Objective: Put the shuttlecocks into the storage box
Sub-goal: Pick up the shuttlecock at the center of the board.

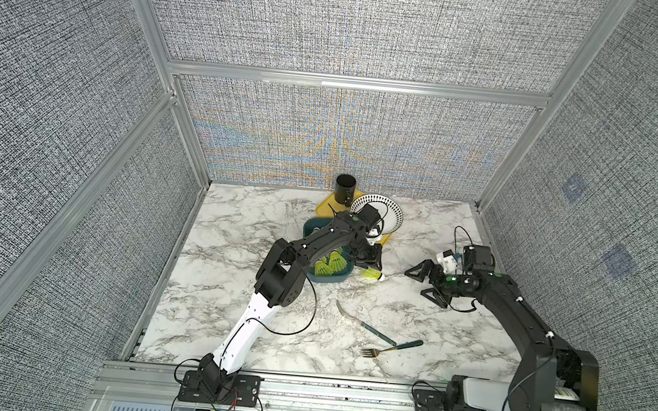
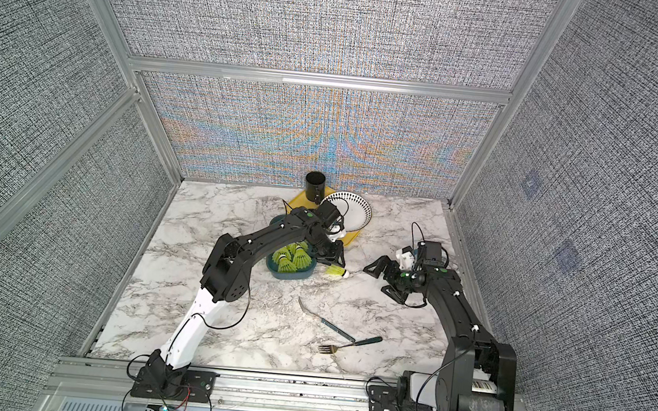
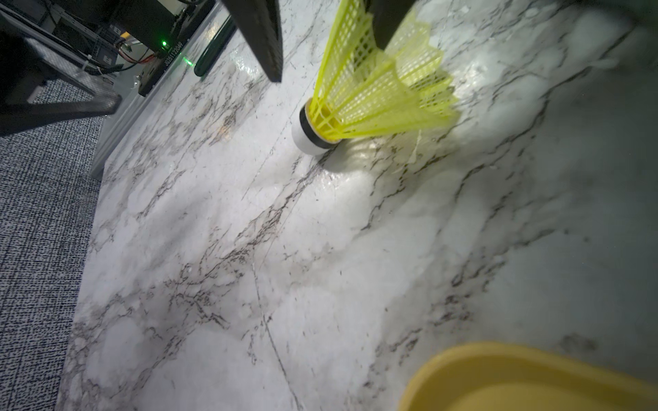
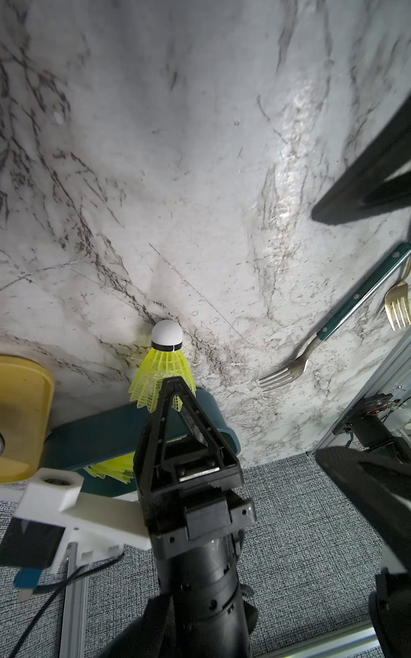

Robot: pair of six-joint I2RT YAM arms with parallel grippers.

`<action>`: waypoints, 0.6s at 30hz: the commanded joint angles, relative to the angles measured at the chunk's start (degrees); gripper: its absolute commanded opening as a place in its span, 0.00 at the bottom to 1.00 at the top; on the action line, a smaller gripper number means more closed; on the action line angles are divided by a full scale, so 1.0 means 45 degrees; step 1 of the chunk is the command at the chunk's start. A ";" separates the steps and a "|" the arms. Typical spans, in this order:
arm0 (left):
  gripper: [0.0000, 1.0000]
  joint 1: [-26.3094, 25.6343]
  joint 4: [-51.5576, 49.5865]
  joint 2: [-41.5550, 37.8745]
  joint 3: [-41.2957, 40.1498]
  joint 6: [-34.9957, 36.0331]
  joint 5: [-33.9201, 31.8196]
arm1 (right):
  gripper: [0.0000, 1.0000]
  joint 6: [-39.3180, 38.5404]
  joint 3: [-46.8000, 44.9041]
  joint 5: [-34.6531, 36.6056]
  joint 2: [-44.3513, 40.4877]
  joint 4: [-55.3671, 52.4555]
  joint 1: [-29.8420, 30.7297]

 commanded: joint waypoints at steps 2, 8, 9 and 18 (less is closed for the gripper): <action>0.24 -0.0014 0.0365 -0.0227 -0.0167 -0.0174 0.0135 | 0.99 0.0118 0.0086 -0.0127 0.0002 0.0262 0.0014; 0.02 -0.0009 0.0730 -0.0548 -0.0556 -0.0597 0.0234 | 0.99 0.0090 0.0184 0.0014 -0.0059 0.0053 0.0012; 0.02 -0.0009 0.1006 -0.0703 -0.0760 -0.0794 0.0291 | 0.99 0.0071 0.0237 0.0095 -0.0089 -0.0026 0.0011; 0.02 -0.0048 0.4475 -0.3386 -0.4369 -0.4240 0.0238 | 0.99 0.0009 0.1013 0.0938 -0.0376 -0.0739 0.0200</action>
